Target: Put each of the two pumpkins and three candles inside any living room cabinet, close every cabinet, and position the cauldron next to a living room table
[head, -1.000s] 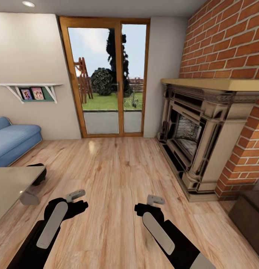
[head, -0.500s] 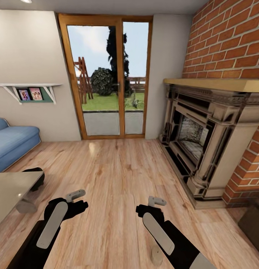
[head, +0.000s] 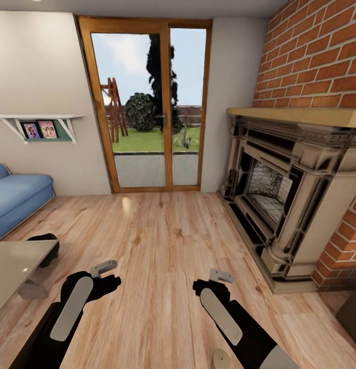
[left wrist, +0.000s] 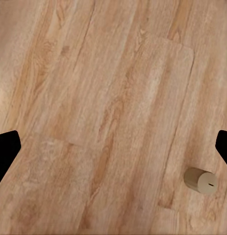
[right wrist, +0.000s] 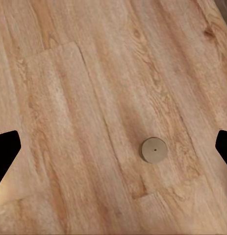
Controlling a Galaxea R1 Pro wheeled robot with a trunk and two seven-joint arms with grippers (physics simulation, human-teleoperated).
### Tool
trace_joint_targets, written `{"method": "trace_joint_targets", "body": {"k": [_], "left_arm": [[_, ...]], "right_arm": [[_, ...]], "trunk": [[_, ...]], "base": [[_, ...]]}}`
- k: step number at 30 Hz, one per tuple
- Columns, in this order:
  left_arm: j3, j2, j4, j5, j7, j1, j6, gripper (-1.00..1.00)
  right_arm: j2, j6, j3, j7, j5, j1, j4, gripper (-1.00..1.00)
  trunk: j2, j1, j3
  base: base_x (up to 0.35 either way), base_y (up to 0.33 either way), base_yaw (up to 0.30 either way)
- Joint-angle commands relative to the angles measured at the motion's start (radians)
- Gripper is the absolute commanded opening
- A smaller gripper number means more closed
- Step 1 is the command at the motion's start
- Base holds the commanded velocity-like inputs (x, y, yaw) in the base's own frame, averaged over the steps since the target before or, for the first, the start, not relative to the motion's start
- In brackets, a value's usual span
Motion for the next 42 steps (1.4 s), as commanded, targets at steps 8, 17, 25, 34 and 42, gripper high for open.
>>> {"method": "trace_joint_targets", "body": {"k": [8,17,25,34,42], "left_arm": [[-0.002,0.001,-0.001,0.009,0.01,-0.001,0.001,1.0],[-0.003,0.001,0.001,0.008,0.01,-0.001,0.001,1.0],[-0.004,0.001,-0.001,0.007,0.01,-0.001,0.001,1.0],[-0.003,0.001,-0.001,0.008,0.01,-0.001,0.001,1.0],[0.0,0.001,-0.003,0.006,0.01,-0.001,0.001,1.0]], "right_arm": [[0.0,-0.004,-0.002,-0.029,-0.003,-0.001,0.039,1.0],[0.0,-0.013,-0.002,-0.086,-0.003,-0.001,0.044,1.0],[0.0,-0.014,-0.002,-0.086,-0.003,-0.001,0.046,1.0],[0.0,-0.018,-0.004,-0.087,-0.001,-0.001,0.046,1.0],[0.0,-0.018,-0.027,-0.086,0.0,-0.001,0.048,1.0]], "trunk": [[-0.001,0.0,-0.001],[-0.001,0.0,-0.001],[-0.001,0.0,-0.001],[-0.001,0.0,-0.001],[-0.001,0.0,-0.001]], "base": [[0.029,0.0,0.0],[0.117,0.027,0.0],[0.191,0.025,0.0],[0.211,0.043,0.0],[0.174,0.001,0.0]]}}
